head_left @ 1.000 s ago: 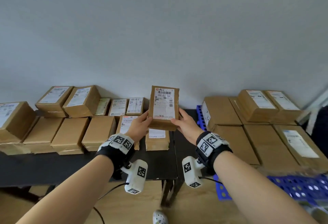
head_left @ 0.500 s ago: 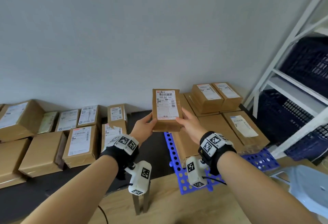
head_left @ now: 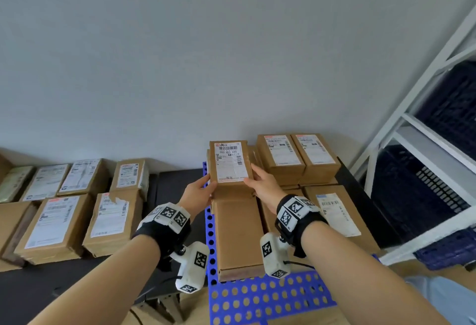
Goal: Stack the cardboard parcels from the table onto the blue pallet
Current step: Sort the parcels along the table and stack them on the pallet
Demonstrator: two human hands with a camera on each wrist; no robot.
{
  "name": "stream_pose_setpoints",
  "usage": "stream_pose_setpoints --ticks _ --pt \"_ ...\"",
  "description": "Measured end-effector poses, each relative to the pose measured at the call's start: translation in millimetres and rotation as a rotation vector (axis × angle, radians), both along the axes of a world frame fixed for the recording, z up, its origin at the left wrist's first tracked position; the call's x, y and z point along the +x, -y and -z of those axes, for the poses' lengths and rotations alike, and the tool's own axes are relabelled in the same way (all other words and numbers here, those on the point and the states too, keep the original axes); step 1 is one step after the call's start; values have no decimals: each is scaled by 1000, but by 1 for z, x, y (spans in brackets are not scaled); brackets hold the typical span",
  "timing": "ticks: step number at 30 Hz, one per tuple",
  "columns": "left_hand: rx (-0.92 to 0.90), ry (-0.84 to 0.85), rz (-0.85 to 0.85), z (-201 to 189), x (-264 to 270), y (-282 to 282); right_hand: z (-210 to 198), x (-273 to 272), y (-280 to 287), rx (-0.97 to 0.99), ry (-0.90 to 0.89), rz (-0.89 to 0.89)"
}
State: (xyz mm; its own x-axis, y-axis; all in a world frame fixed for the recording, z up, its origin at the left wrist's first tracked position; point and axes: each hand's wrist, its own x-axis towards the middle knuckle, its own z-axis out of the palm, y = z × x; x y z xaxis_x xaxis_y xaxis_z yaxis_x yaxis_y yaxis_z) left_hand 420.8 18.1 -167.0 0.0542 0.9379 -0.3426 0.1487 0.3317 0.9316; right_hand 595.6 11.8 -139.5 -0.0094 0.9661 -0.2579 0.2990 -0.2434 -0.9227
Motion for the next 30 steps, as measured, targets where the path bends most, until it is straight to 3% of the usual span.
stream_pose_setpoints --ticks 8,14,23,30 --pt "-74 24 -83 19 13 -8 15 12 -23 -11 133 -136" --pt "-78 2 -53 21 12 -12 8 15 -24 19 198 -200" --pt "-67 -40 18 15 18 -22 -2 28 -35 155 550 -279" --pt "-49 -52 61 13 25 -37 7 50 -53 123 769 -279"
